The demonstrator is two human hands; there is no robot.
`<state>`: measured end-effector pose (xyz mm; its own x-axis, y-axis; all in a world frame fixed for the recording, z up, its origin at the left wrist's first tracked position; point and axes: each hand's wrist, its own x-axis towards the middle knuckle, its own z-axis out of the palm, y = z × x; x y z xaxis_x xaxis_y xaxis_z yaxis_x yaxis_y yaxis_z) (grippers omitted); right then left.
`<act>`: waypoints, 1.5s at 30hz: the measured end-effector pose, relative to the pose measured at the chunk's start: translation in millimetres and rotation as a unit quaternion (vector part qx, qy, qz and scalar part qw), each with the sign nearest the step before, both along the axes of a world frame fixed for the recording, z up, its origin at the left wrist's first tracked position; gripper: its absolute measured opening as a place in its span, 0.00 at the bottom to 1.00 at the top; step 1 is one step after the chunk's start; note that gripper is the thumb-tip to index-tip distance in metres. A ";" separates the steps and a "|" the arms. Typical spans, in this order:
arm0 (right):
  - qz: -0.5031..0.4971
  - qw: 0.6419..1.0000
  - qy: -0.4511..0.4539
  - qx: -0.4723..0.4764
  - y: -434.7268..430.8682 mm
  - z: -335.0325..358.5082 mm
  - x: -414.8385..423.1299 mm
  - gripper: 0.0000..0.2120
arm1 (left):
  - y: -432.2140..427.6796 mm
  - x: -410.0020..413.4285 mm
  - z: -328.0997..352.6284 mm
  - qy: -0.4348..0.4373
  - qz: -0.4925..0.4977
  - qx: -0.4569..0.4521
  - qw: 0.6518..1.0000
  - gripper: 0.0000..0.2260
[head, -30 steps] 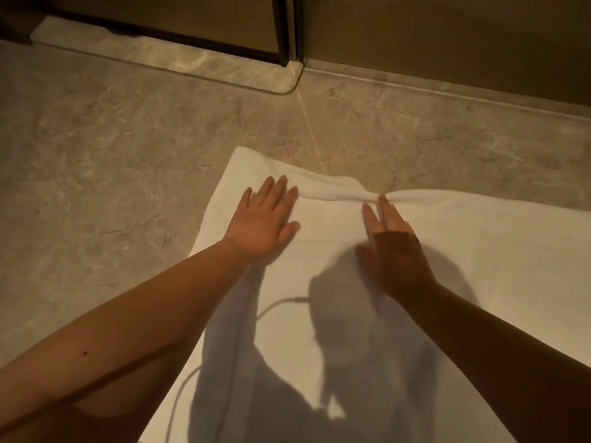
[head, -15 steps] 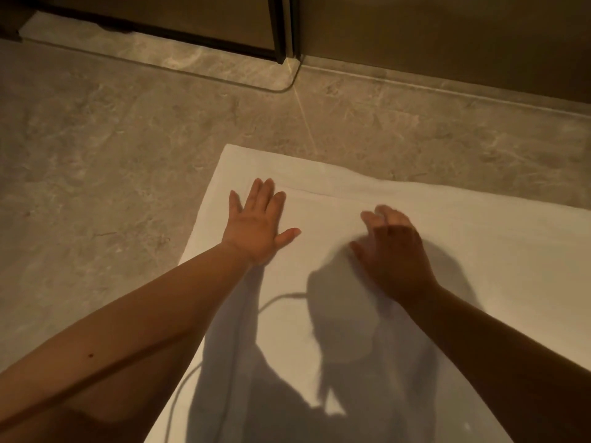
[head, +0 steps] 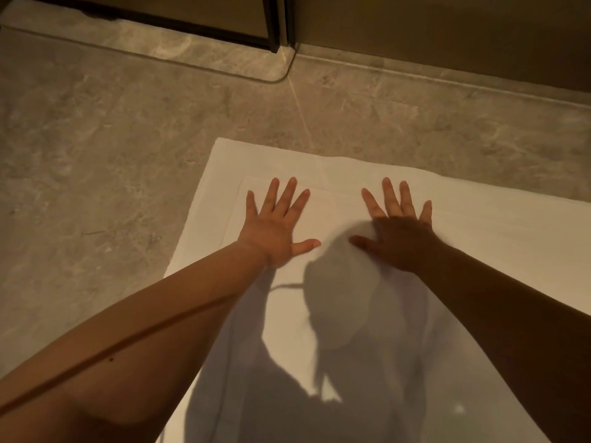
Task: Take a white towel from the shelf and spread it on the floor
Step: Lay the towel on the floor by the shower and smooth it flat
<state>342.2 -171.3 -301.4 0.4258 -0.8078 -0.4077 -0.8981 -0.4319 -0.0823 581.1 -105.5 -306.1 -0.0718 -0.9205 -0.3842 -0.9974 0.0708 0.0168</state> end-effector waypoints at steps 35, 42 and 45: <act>-0.069 0.996 -0.033 -0.049 120.5 -7.7 -73.4 0.37 | 99.9 -48.6 -10.1 0.010 -0.046 -0.070 0.996 0.31; -0.103 0.995 -0.004 -0.002 168.4 1.2 -152.0 0.39 | 145.0 -58.4 0.4 0.000 -0.001 -0.004 1.000 0.34; -0.115 0.993 0.014 0.019 180.0 5.2 -173.0 0.41 | 155.6 -69.0 5.7 -0.005 0.021 0.035 0.999 0.36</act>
<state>169.2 8.6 -296.2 0.2192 -0.8658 -0.4498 -0.9750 -0.2116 -0.0677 512.1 50.1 -300.4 -0.0292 -0.8936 -0.4479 -0.9996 0.0275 0.0103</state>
